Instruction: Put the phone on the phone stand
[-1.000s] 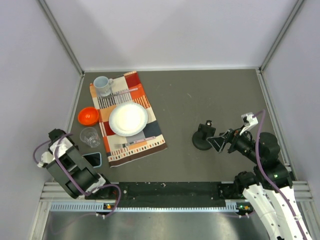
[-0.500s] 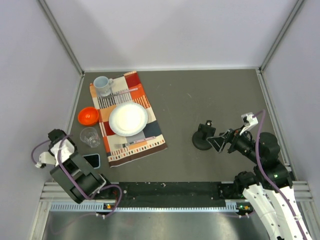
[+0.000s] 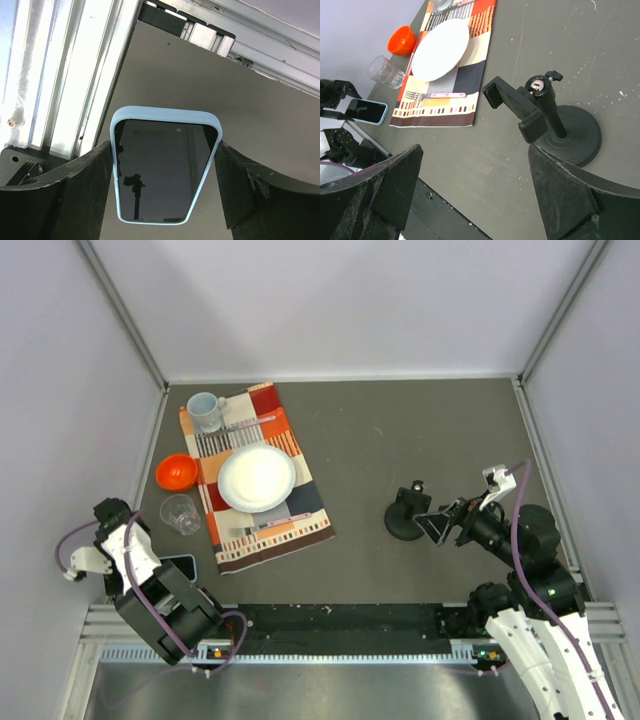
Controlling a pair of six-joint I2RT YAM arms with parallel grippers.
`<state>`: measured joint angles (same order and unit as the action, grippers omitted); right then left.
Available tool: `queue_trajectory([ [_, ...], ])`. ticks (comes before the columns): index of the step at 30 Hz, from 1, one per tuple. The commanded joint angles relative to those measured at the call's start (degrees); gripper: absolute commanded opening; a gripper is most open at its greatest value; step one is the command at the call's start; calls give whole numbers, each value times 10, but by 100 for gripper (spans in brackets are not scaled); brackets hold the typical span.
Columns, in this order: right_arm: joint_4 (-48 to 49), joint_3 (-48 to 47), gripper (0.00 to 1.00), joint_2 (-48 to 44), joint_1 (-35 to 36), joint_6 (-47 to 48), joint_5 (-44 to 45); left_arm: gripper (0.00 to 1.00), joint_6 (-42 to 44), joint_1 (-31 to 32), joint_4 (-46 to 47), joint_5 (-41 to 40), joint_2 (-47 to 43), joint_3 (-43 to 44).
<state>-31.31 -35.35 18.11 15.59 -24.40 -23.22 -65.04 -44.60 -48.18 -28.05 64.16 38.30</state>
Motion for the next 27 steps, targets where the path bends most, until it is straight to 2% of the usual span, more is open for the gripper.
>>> queue_trajectory([
  [1,27,-6,87,-4,5,6,-4,0,-15,-5,-27,-32,-27,28],
  [27,31,-6,88,11,5,6,-4,0,19,1,-41,-18,-99,46],
])
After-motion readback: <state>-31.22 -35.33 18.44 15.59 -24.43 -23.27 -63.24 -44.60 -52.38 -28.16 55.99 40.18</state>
